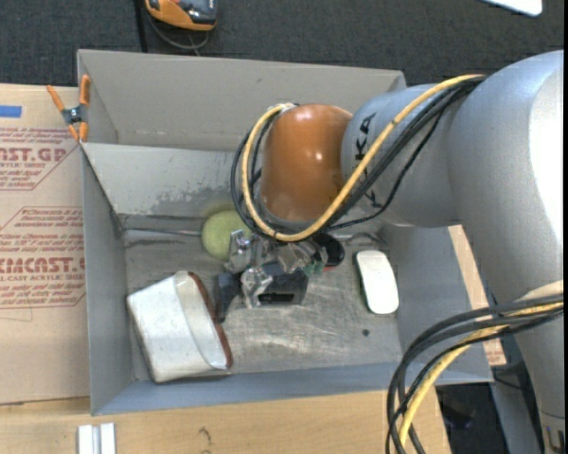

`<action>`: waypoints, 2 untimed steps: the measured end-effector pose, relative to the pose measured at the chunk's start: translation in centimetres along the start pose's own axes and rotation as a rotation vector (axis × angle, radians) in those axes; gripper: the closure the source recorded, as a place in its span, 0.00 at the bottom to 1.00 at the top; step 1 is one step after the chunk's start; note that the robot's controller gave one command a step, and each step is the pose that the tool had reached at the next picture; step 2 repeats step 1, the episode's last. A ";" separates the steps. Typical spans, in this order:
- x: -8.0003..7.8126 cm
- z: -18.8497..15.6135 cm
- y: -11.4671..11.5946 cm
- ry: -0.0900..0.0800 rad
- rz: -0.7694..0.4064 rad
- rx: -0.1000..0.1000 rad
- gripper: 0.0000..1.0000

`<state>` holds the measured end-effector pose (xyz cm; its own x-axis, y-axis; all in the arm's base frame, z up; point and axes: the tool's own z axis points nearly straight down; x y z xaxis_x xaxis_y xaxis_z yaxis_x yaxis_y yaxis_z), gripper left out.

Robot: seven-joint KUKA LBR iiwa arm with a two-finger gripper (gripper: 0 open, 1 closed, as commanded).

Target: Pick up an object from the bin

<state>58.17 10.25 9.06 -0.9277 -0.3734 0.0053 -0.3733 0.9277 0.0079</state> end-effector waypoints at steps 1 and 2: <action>5.1 -12.3 -1.4 -0.002 -0.275 0.005 1.00; 5.1 -12.3 -1.4 -0.002 -0.275 0.005 1.00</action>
Offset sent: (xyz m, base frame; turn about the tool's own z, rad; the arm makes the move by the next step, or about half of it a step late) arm 0.0000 0.0000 0.0000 0.0000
